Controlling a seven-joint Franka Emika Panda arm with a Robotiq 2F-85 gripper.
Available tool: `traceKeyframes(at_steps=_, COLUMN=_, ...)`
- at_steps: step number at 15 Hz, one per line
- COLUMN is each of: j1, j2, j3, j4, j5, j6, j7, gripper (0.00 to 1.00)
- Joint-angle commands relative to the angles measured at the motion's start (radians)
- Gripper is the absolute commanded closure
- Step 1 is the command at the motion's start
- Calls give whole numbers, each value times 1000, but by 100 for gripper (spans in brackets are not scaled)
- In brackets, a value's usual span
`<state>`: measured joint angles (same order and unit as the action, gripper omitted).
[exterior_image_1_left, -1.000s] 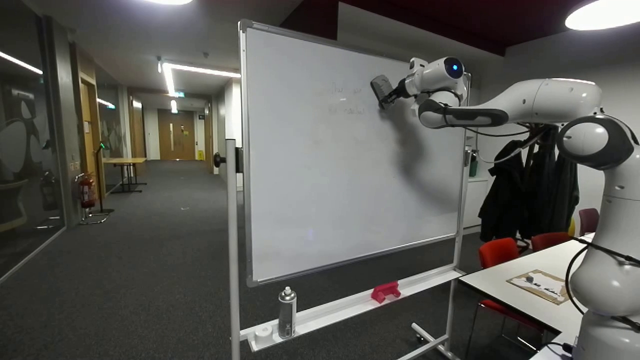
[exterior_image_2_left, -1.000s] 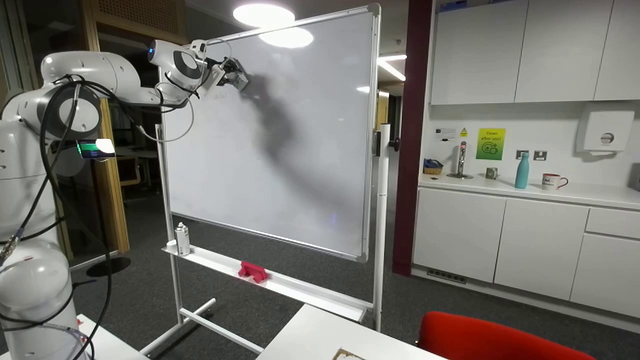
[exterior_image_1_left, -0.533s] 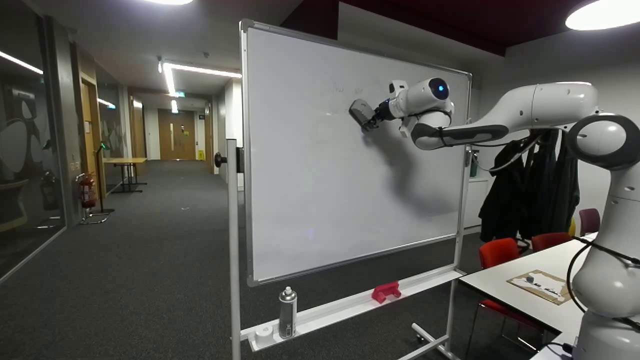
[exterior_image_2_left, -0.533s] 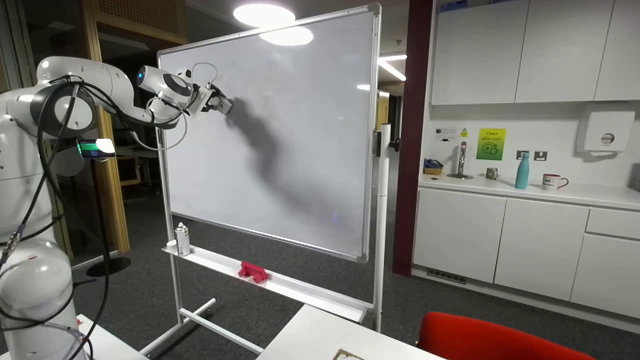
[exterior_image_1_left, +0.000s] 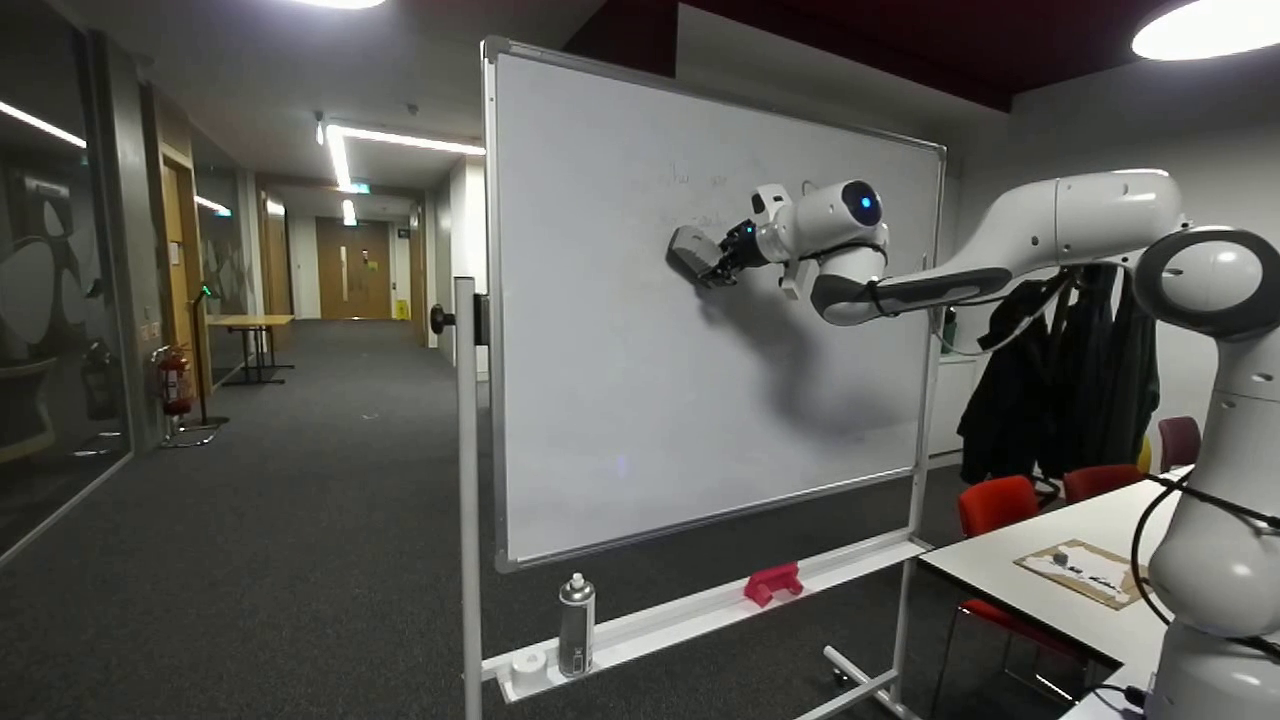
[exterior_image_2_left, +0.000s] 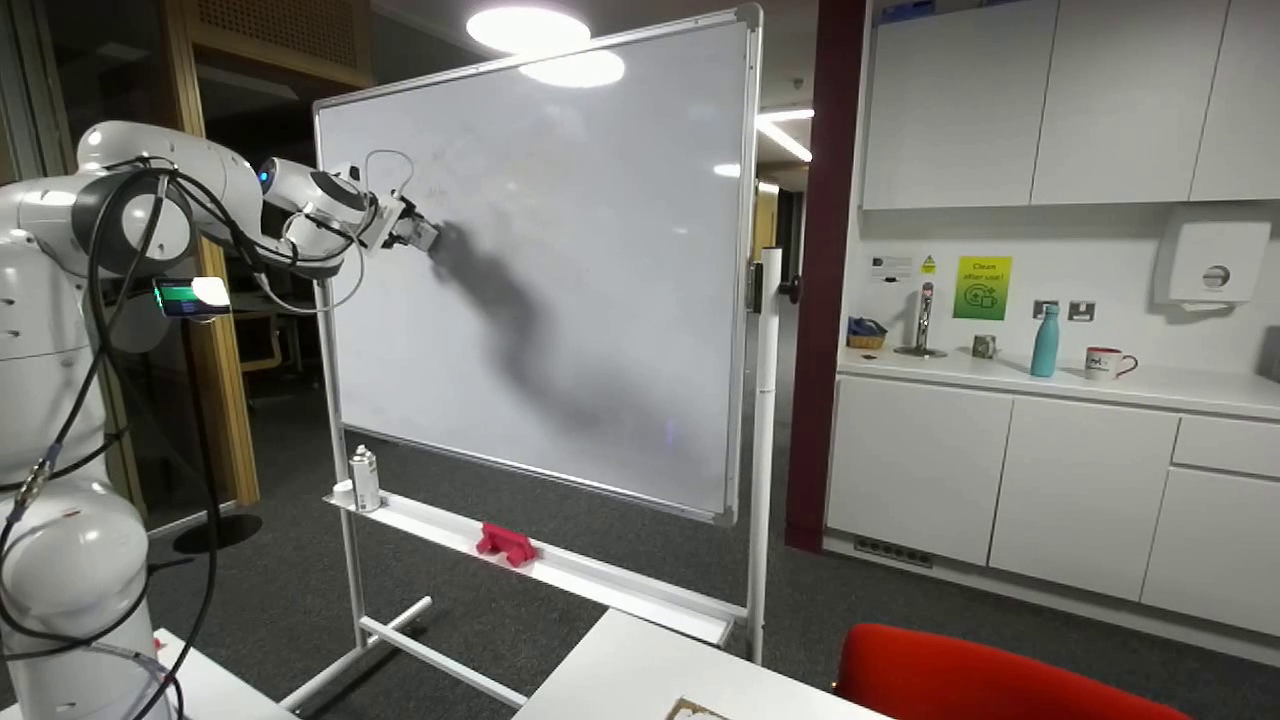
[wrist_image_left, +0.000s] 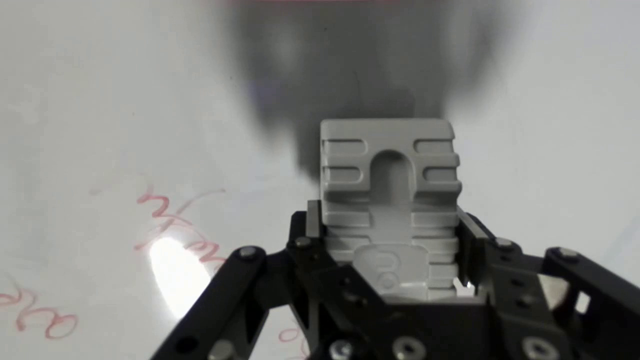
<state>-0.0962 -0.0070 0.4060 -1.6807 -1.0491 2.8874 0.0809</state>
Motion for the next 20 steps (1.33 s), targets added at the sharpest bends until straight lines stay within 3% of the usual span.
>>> traceKeyframes(at_steps=1, j1=3, j2=3, j3=2, j4=58, j5=-25, j6=9, j7=15, gripper=65)
traceKeyframes(at_steps=13, j1=-47, j2=69, j3=-82, j4=263, j5=38, j6=-37, j7=17, gripper=65)
traceKeyframes(at_steps=20, j1=-26, j2=62, j3=-75, j4=194, j5=-94, j6=-48, j7=89, gripper=65)
